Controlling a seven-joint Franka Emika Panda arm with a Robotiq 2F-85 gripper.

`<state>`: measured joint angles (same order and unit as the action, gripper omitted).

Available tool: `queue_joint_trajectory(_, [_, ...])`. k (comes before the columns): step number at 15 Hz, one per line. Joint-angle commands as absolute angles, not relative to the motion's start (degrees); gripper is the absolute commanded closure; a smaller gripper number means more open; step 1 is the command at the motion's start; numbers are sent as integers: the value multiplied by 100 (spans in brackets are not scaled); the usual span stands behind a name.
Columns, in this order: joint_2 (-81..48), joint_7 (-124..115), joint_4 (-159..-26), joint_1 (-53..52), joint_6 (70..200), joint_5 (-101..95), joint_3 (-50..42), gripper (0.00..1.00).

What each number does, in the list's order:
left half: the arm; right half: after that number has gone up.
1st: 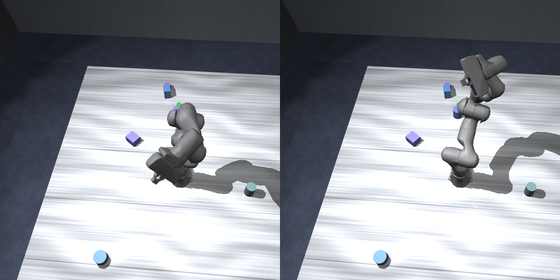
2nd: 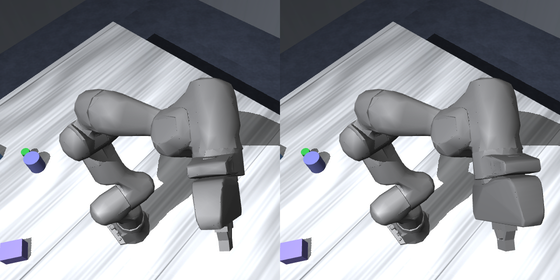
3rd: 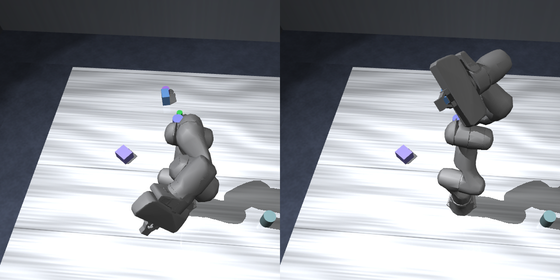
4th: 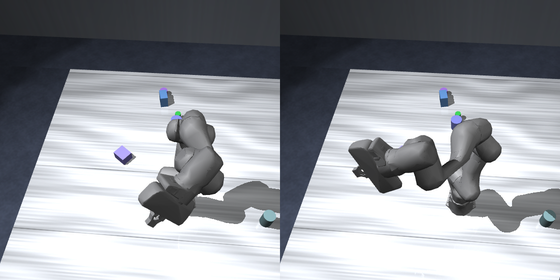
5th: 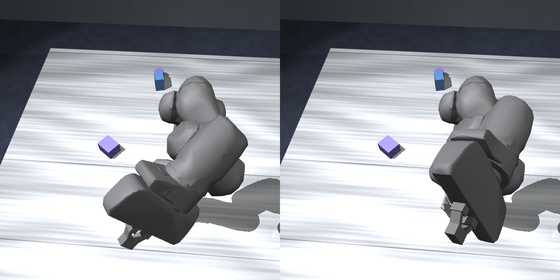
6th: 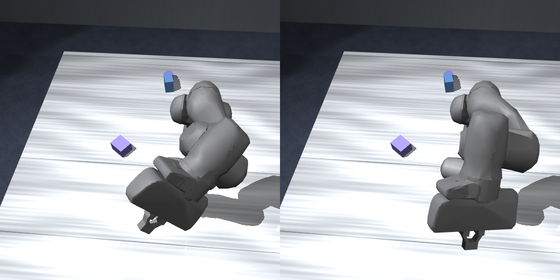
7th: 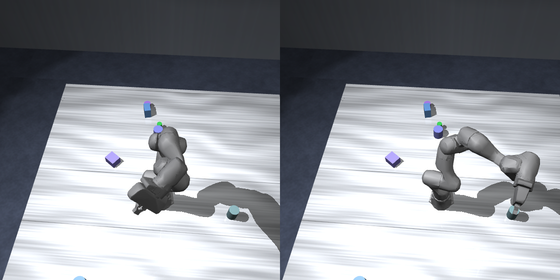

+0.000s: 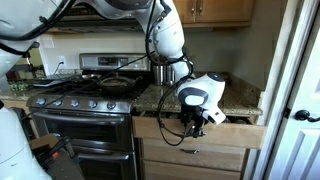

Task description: Open the first top drawer

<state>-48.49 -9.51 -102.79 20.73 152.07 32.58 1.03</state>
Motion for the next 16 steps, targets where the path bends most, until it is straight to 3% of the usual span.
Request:
queue_joint_trajectory(1, [-4731,-633,-11166,1992,15513,2909,-377,61])
queue_joint_trajectory(3, [-4518,-483,-11449,2008,15675,2948,-379,56])
queue_joint_trajectory(6, [-4064,-343,-12010,1979,16126,2981,-397,55])
queue_joint_trajectory(14, [-3349,15,-13430,1875,18029,1876,-361,4])
queue_joint_trajectory(16, [-3208,0,-13661,1943,18395,1612,-238,0])
